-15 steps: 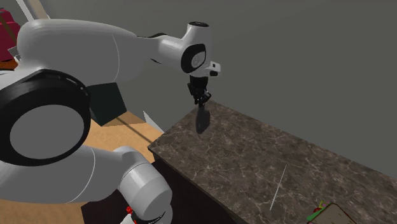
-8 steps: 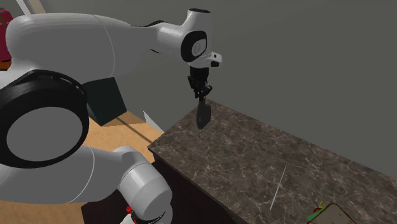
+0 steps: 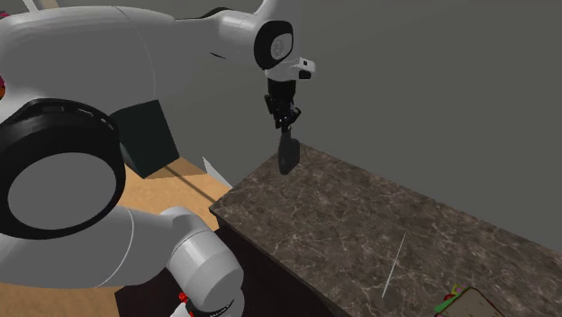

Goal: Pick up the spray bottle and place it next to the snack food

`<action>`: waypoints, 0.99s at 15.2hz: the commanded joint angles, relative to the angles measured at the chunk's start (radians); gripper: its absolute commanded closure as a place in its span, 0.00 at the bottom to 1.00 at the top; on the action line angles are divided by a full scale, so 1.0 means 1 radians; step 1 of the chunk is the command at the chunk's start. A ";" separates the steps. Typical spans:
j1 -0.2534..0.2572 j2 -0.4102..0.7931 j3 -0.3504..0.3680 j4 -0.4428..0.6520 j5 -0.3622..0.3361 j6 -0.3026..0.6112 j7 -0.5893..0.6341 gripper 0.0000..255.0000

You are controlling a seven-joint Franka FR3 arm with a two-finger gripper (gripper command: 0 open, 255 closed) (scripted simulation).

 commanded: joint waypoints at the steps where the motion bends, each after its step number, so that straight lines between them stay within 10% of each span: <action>1: -0.001 0.008 -0.001 0.036 -0.002 -0.028 0.004 1.00; 15: -0.008 0.055 -0.010 0.264 -0.016 -0.209 0.018 1.00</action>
